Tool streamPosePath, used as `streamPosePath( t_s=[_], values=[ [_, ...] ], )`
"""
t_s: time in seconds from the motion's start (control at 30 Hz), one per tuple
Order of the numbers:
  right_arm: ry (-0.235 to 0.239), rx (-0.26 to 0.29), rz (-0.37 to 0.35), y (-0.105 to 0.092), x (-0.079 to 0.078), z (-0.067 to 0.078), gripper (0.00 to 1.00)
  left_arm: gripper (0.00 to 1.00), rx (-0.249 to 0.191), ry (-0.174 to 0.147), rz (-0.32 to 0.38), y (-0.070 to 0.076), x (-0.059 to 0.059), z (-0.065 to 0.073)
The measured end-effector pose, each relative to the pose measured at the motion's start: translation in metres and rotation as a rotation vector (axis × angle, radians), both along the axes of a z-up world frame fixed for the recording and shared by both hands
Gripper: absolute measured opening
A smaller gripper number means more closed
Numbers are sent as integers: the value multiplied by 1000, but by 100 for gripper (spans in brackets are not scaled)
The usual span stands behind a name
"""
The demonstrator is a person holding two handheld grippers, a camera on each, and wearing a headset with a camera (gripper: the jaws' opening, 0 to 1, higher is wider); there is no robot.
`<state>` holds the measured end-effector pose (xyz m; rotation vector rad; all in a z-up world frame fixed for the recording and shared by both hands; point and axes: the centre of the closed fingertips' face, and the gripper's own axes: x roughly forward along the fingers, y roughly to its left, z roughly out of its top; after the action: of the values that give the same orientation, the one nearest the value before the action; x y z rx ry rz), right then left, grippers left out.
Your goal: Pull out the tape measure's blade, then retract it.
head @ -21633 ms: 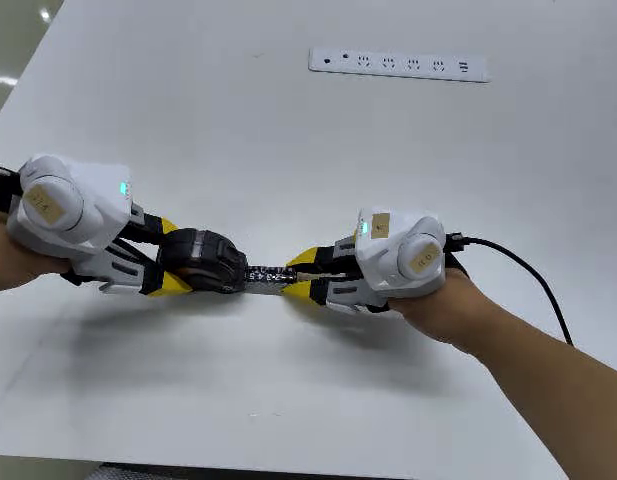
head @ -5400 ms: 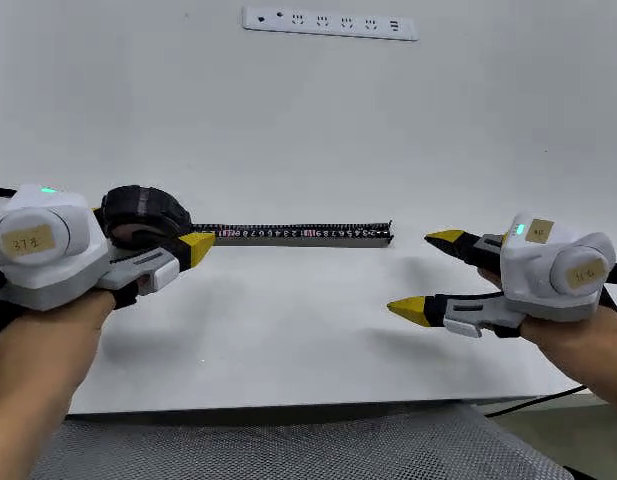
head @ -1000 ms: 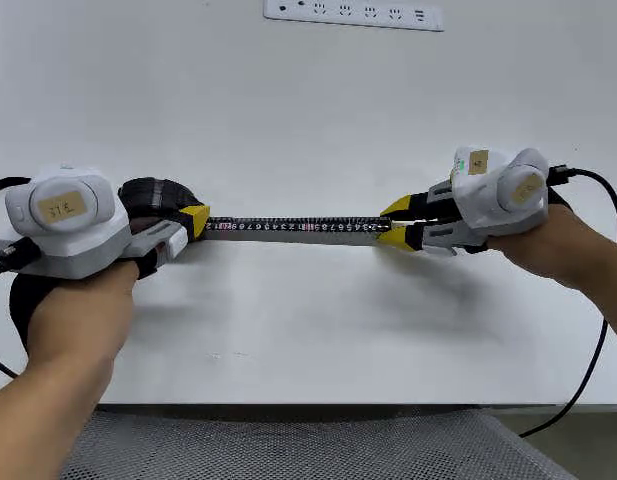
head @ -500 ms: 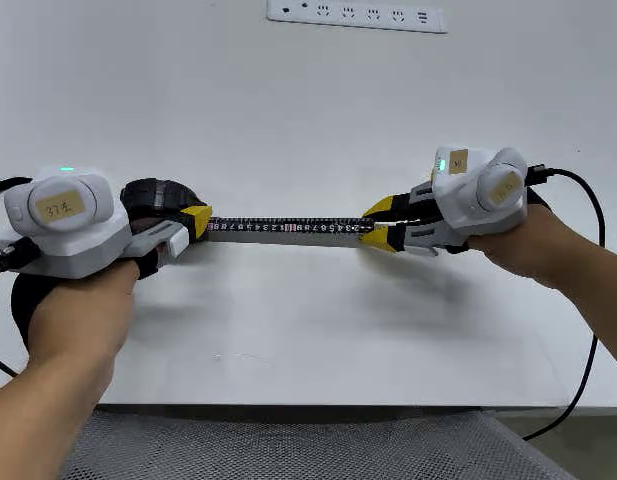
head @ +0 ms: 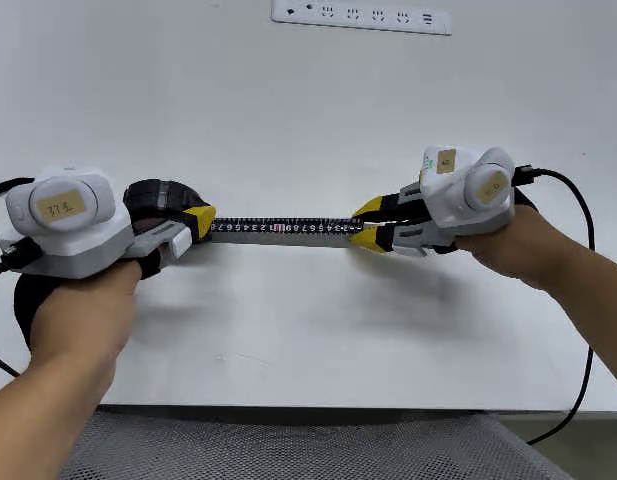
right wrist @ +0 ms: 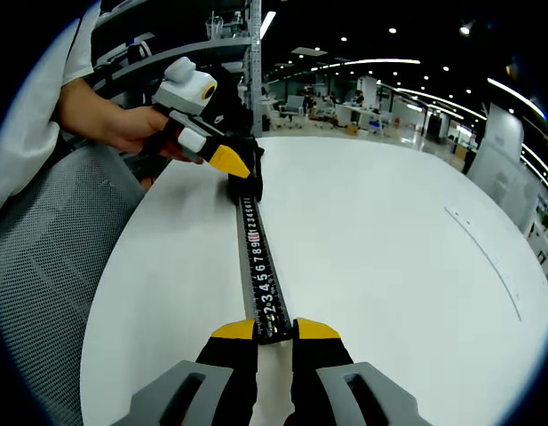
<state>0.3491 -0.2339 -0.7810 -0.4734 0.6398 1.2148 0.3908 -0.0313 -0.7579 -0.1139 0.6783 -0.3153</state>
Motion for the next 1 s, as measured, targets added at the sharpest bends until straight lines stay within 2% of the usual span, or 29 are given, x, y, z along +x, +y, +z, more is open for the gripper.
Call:
streamPosePath(
  t_s=[0.4, 1.0],
  values=[
    [13, 29, 13, 26, 4, -1, 10, 57, -13, 4, 1, 1, 0, 0],
    [22, 64, 31, 50, 7, -2, 10, 57, -24, 9, 2, 1, 0, 0]
  ],
)
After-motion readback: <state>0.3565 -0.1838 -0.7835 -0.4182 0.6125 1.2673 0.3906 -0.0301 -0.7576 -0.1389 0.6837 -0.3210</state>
